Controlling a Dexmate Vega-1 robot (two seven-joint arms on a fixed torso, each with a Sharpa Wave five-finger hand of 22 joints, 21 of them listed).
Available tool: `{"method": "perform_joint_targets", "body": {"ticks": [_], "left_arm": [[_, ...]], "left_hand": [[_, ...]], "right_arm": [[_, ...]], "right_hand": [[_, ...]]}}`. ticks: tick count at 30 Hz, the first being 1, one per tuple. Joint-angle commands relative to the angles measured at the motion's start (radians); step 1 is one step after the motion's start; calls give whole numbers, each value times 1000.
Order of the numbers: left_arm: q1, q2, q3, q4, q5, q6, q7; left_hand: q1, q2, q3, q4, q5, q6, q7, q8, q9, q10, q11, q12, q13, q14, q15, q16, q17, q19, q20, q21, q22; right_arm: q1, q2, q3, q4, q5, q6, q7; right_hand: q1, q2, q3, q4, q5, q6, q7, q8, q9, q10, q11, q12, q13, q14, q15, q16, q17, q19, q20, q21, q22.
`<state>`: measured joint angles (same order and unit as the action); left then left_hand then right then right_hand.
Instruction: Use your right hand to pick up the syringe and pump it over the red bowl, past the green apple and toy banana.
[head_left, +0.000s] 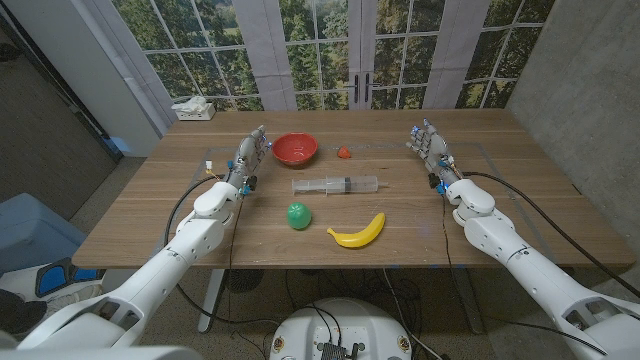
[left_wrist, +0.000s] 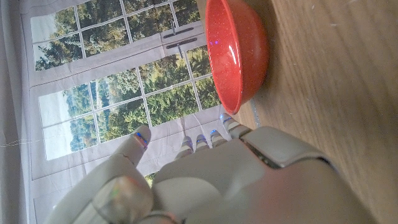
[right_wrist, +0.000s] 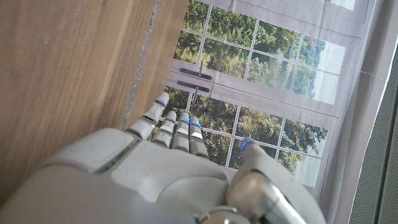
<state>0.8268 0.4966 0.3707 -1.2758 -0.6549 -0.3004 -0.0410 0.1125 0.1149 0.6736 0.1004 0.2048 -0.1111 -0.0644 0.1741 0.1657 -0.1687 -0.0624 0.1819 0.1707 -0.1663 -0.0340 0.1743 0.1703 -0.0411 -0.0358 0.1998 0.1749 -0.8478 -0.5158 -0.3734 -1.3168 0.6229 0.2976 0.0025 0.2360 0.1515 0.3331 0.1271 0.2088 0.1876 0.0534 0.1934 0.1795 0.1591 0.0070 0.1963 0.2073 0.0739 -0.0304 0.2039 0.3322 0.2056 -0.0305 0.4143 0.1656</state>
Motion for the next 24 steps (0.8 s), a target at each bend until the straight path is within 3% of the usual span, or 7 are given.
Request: {"method": "perform_joint_targets", "body": {"ticks": [1, 8, 9, 10, 12, 24], "left_arm": [[-3, -10, -4, 8, 1, -19, 5], [4, 0, -6, -12, 11, -14, 21], [3, 1, -6, -11, 13, -15, 22], [3, 3, -5, -10, 14, -15, 20], [3, 0, -8, -8, 9, -15, 21], [-22, -10, -2, 28, 5, -18, -2]], "left_hand": [[10, 69, 8, -1, 7, -6, 3, 5, 5, -12, -1, 6, 3, -54, -61, 4, 2, -7, -82, 6, 2], [10, 70, 9, -1, 7, -7, 3, 5, 5, -13, -1, 5, 3, -54, -61, 4, 2, -7, -82, 5, 2], [10, 70, 9, 0, 7, -7, 3, 5, 5, -13, 0, 5, 3, -55, -61, 4, 2, -7, -83, 5, 2], [10, 70, 9, -1, 7, -7, 3, 5, 5, -13, 0, 5, 3, -54, -61, 4, 2, -7, -82, 5, 2], [10, 70, 9, -1, 7, -7, 3, 5, 5, -14, 0, 5, 3, -55, -61, 4, 1, -7, -83, 5, 2], [9, 71, 9, 0, 8, -7, 5, 5, 5, -14, 1, 5, 3, -55, -60, 4, 2, -8, -82, 4, 2]], "right_arm": [[-14, -5, 5, -15, -24, 19, -31], [-16, -5, 4, -17, -39, 29, -44], [-19, -6, 4, -24, -48, 27, -57], [-19, -11, 0, -28, -62, 27, -64], [-21, -18, -2, -42, -70, 16, -71], [-35, -53, -25, -124, -200, -12, -174]], "right_hand": [[2, 4, 7, 1, 6, 5, -2, 3, 2, 5, -2, 6, 2, 6, -4, 6, 4, 8, 0, 5, 2], [2, 4, 9, -1, 6, 5, -3, 2, 2, 5, -2, 6, 1, 6, -2, 6, 1, 9, 0, 2, 2], [3, 4, 11, -3, 6, 4, -3, 2, 2, 6, -2, 6, 1, 8, 0, 6, -1, 7, 7, 0, 3], [3, -2, 11, -10, 3, 4, -2, 1, 2, 6, 0, 5, -1, 31, 19, 16, -4, 23, 33, 0, 4], [0, -3, 9, -16, 0, 5, -2, 1, 2, 8, -2, 5, -2, 68, 20, 34, -2, 57, 45, 6, 7], [40, -3, 27, -61, -3, 7, -8, 1, 2, 17, -7, 6, -4, 55, 17, 28, -10, 60, 40, -5, 8]]}}
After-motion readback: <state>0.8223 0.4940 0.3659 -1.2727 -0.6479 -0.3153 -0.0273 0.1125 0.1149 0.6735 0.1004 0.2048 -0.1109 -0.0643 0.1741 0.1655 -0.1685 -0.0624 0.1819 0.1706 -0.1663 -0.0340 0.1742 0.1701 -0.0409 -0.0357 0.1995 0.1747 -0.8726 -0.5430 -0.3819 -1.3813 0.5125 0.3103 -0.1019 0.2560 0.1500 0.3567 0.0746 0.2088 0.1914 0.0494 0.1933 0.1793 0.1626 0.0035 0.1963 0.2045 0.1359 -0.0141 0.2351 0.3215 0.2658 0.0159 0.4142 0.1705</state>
